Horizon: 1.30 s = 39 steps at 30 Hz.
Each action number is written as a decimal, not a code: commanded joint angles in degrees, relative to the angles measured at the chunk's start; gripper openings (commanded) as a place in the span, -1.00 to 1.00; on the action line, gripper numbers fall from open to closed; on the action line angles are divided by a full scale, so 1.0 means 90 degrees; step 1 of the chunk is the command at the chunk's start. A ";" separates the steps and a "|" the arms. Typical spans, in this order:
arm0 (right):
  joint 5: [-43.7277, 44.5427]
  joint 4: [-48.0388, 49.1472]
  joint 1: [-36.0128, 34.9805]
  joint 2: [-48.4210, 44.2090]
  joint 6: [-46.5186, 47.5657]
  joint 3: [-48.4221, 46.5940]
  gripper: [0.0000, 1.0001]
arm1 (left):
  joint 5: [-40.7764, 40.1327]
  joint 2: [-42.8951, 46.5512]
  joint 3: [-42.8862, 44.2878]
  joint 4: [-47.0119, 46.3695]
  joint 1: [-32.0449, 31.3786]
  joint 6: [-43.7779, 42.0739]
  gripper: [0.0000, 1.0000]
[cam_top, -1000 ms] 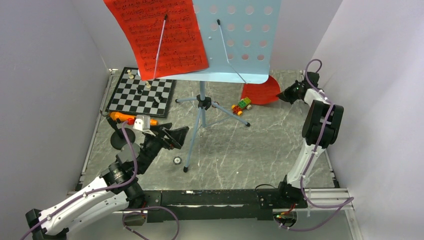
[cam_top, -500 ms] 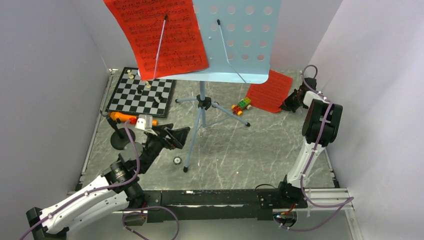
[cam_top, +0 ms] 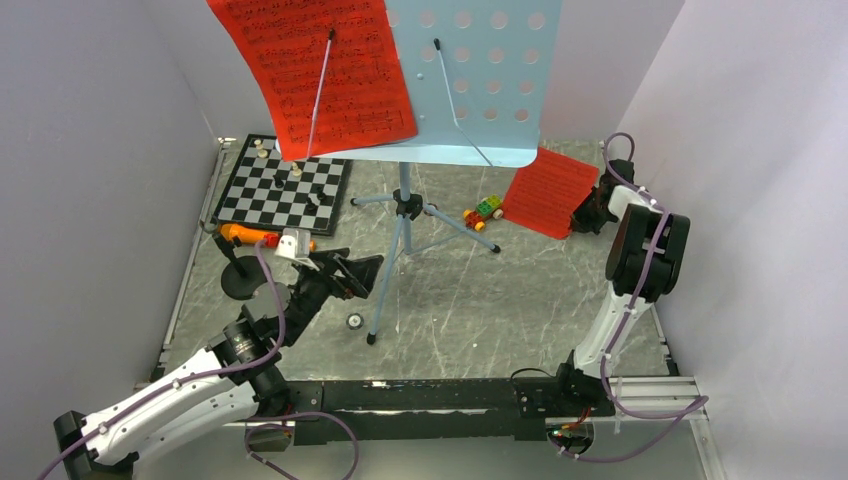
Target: Pack up the instrument practice props
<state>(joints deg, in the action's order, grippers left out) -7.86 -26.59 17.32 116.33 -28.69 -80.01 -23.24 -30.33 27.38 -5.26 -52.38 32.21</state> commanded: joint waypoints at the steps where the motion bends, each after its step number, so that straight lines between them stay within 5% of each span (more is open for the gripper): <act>1: 0.0643 -0.0250 0.0019 -0.0586 0.0221 0.0410 -1.00 | 0.0181 -0.0005 -0.0015 -0.0205 0.0000 0.0029 0.99; 10: 0.1075 -0.0160 0.0019 -0.1163 0.0150 0.0858 -0.93 | 0.0243 0.0181 -0.0134 -0.0119 -0.0006 0.0104 0.99; 15: 0.0981 -0.0276 0.0019 -0.1491 0.0015 0.0571 0.18 | 0.0229 0.0207 -0.0147 -0.0134 -0.0001 0.0016 0.99; 21: 0.1101 -0.0603 0.0007 -0.1765 -0.0017 0.0170 0.81 | -0.0111 0.0288 -0.0037 0.0180 -0.0007 -0.0069 0.99; 28: 0.1403 0.0424 -0.0622 -0.3528 -0.0387 0.0731 0.87 | -0.0651 0.0462 0.0130 0.0423 -0.0003 0.0072 0.99; 33: 0.2597 0.2064 -0.2224 -0.5395 -0.0307 0.2102 0.85 | -0.1340 0.0305 0.0764 0.1117 -0.0004 -0.0050 0.99; 39: 0.4448 0.2108 -0.4065 -0.6394 0.0005 0.2635 0.98 | -0.1921 0.0456 0.0835 0.0879 0.0009 -0.0146 0.99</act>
<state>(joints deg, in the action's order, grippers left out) 17.26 -10.63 -12.01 61.04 -31.31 -58.89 -35.83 -27.38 33.63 4.54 -52.36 32.51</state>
